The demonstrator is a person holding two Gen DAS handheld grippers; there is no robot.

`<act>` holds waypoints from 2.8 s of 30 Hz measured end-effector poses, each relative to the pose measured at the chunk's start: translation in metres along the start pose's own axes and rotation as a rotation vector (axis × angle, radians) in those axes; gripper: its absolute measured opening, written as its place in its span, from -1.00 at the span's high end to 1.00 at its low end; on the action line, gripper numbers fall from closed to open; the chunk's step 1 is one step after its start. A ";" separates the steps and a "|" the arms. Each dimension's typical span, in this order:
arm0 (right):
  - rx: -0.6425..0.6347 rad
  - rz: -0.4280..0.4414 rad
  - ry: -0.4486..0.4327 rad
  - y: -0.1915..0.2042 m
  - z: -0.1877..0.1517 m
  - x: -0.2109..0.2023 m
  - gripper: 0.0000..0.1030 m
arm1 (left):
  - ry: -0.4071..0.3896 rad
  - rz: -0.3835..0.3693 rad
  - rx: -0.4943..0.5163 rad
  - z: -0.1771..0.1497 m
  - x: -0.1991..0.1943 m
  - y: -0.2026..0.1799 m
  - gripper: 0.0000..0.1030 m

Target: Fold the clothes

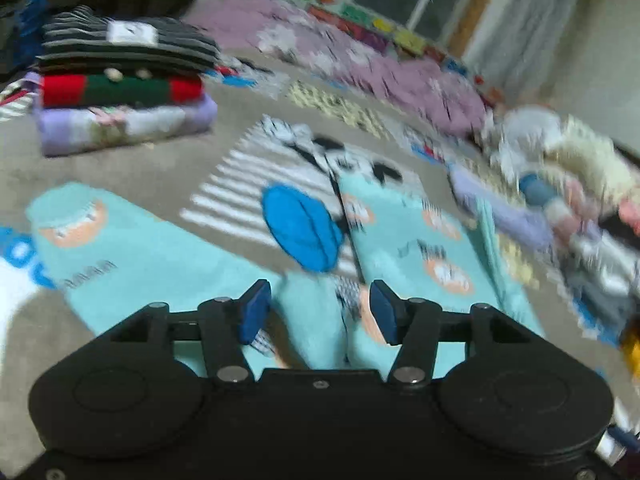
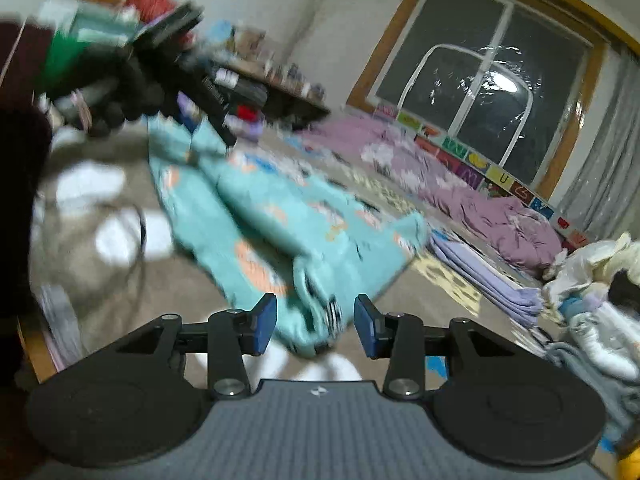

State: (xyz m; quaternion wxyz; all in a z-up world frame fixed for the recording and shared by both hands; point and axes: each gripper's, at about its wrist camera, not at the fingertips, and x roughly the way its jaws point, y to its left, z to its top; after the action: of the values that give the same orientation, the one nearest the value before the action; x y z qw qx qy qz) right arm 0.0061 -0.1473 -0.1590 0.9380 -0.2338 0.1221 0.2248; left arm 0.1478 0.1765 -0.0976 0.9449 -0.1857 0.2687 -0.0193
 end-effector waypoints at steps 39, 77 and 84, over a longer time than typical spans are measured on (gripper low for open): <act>0.274 0.312 0.019 -0.025 -0.012 0.031 -0.37 | 0.340 -0.168 0.513 0.025 0.277 -0.243 0.66; 0.283 0.257 0.006 -0.027 0.002 0.023 -0.34 | -0.027 -0.029 -0.134 0.003 -0.057 -0.038 -0.26; 0.266 0.256 0.062 -0.021 -0.002 0.036 -0.35 | 0.048 -0.015 -0.300 -0.026 -0.028 -0.019 -0.23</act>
State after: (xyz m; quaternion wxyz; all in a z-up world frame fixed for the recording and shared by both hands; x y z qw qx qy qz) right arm 0.0475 -0.1518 -0.1646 0.9202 -0.0970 0.2082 0.3169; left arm 0.1115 0.1543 -0.0969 0.8997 -0.3264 0.2895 0.0097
